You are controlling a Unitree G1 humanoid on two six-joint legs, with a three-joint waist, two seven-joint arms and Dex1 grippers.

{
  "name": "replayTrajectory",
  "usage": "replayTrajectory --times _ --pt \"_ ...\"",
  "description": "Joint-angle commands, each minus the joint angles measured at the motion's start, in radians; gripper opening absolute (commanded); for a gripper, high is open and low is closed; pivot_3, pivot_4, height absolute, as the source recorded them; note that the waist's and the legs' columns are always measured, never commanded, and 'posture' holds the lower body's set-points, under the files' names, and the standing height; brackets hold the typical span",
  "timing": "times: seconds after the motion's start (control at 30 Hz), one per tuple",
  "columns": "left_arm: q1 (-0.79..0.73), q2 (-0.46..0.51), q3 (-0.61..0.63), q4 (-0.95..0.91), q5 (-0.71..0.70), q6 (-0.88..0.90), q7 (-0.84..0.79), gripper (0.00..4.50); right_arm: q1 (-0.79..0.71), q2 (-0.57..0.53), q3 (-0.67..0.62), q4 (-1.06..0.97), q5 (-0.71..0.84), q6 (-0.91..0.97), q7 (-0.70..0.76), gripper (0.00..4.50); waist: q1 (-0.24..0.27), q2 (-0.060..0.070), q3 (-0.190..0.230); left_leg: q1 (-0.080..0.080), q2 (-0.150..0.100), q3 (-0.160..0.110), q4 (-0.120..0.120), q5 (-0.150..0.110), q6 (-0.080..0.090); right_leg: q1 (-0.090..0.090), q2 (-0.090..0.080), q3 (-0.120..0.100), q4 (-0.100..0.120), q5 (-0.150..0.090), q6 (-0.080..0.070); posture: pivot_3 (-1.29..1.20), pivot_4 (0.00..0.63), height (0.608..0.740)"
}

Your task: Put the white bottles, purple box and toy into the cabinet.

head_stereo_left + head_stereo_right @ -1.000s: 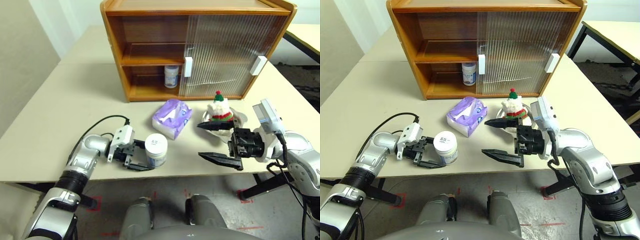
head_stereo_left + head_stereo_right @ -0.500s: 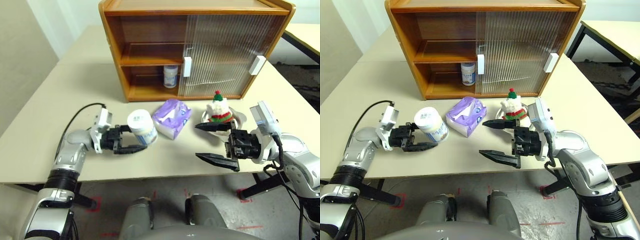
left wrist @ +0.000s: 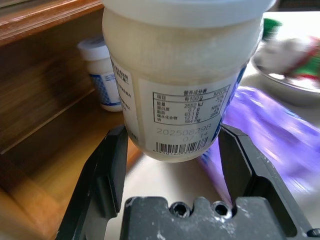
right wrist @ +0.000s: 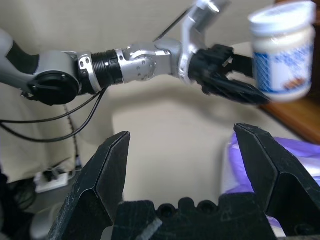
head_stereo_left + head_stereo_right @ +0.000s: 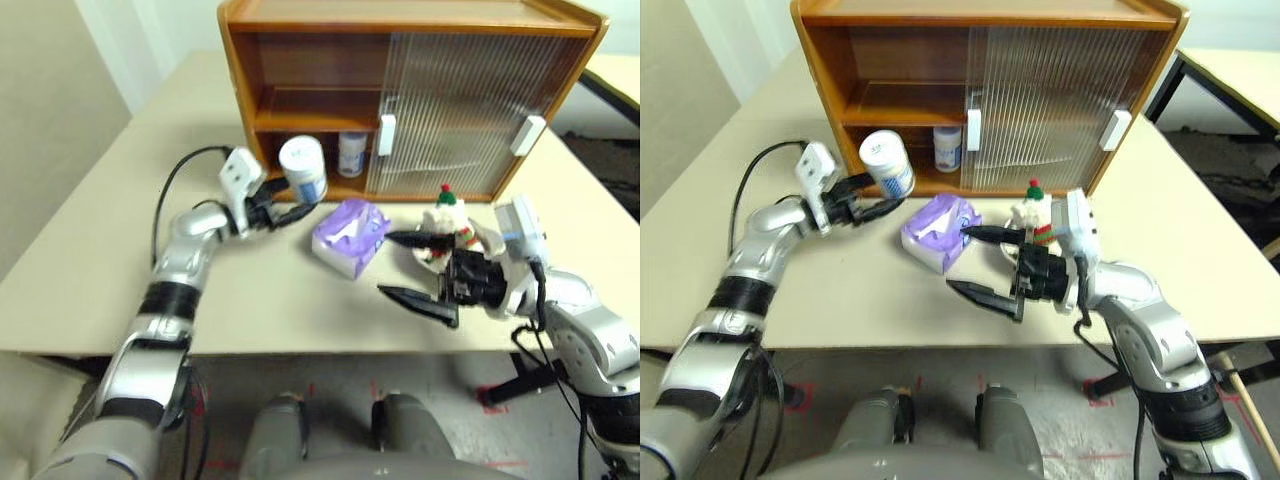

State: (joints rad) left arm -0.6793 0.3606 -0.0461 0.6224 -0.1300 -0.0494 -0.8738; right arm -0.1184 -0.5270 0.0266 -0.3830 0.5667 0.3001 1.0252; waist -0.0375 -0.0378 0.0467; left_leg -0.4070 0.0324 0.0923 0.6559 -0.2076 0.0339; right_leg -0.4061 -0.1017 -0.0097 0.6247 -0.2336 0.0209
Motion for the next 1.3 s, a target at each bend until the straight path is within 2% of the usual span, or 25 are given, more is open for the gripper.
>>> replayTrajectory --times 0.03,0.3,0.63,1.03,1.3 --pt "-0.056 -0.040 -0.015 0.098 0.061 -0.025 0.113 3.04 -0.001 0.002 -0.003 0.007 -0.017 -0.017 -0.024 4.50 -0.007 0.000 0.000 0.000 0.000 0.000 0.000 0.000 0.000 0.000 0.001 0.000 0.000 0.004 0.007 -0.10 0.000 0.740" --pt "-0.156 -0.130 -0.025 0.324 0.147 -0.082 0.314 3.04 0.012 0.002 0.011 -0.017 -0.028 -0.013 -0.057 4.50 -0.008 -0.001 0.000 -0.001 -0.001 0.000 -0.002 0.000 0.000 -0.002 0.001 0.000 -0.001 0.003 0.006 -0.12 0.000 0.740" --pt "-0.261 -0.176 0.032 0.519 0.137 -0.091 0.477 3.04 0.018 -0.009 0.010 -0.033 -0.023 0.000 -0.072 4.50 -0.026 -0.004 0.002 -0.001 0.000 0.000 -0.002 0.000 0.000 -0.001 0.001 -0.001 -0.001 0.003 0.007 -0.12 0.013 0.740" --pt "-0.326 -0.223 0.078 0.622 0.142 -0.084 0.616 3.04 0.004 -0.020 0.002 -0.030 -0.029 0.013 -0.112 4.50 -0.027 -0.012 0.010 -0.001 0.000 -0.001 -0.003 0.000 0.000 -0.001 0.000 -0.001 -0.002 0.003 0.007 -0.12 0.036 0.740" --pt "-0.354 -0.218 0.101 0.655 0.144 -0.079 0.669 3.04 -0.014 0.010 -0.020 -0.023 -0.015 0.045 -0.210 4.50 -0.026 -0.013 0.015 -0.001 0.000 -0.001 -0.005 0.000 0.000 -0.002 0.000 -0.001 -0.003 0.003 0.007 -0.12 0.052 0.740"
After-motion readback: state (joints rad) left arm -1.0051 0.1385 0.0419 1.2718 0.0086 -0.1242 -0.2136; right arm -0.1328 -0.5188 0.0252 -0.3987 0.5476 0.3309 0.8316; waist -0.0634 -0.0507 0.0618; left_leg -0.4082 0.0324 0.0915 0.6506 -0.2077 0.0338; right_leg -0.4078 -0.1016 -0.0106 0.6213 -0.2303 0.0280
